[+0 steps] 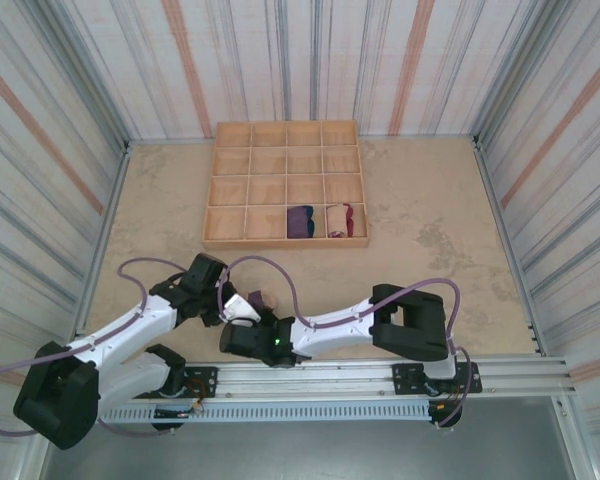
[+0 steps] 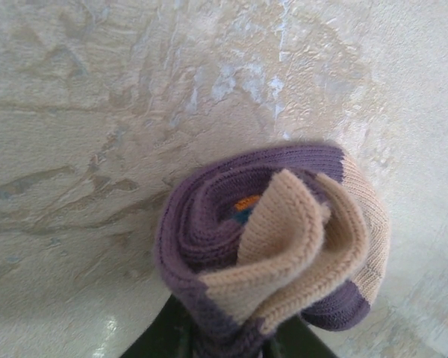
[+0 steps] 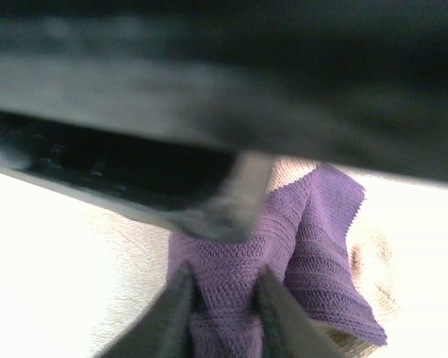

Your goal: Roll the socks

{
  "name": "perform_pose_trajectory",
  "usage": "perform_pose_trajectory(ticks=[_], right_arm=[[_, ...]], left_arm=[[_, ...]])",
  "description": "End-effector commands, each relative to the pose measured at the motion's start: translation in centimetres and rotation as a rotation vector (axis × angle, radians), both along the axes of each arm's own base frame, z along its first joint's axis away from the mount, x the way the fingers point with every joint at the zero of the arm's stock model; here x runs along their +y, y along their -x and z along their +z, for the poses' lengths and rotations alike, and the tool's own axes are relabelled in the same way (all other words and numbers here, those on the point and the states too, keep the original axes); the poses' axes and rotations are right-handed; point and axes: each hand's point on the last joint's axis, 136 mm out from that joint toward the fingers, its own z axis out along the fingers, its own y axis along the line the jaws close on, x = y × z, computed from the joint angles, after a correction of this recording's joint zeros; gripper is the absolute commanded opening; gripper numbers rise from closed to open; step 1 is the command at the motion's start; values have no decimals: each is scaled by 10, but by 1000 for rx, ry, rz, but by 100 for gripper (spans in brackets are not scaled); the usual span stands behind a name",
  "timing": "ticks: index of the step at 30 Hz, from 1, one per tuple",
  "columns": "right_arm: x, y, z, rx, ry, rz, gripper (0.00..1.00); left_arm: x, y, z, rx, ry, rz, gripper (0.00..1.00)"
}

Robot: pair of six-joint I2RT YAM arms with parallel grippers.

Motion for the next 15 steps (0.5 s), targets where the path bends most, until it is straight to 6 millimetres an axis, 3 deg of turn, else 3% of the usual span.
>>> perform_pose_trajectory(ticks=[1, 2, 8, 15], right_arm=[[-31, -9, -42, 66, 109, -56, 5], [-35, -10, -45, 92, 98, -65, 0], [-49, -12, -60, 249, 11, -72, 0], [-60, -14, -76, 368, -42, -89, 0]], left_arm=[[4, 16, -9, 62, -17, -20, 29], [4, 16, -8, 57, -16, -20, 34], [3, 14, 1, 18, 2, -25, 55], [-1, 13, 6, -3, 34, -27, 67]])
